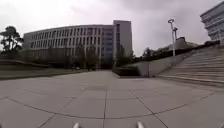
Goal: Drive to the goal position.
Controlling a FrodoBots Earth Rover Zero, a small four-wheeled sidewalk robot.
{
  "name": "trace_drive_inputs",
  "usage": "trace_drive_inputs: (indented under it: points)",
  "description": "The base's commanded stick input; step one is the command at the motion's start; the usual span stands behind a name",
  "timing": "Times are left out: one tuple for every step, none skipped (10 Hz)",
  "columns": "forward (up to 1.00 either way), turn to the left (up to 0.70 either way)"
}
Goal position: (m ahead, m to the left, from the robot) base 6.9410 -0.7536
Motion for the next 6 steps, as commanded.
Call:
trace_drive_inputs:
  points:
    - [0.81, 0.00]
    - [0.81, 0.00]
    - [0.81, 0.00]
    - [0.81, 0.00]
    - [0.81, 0.00]
    - [0.81, 0.00]
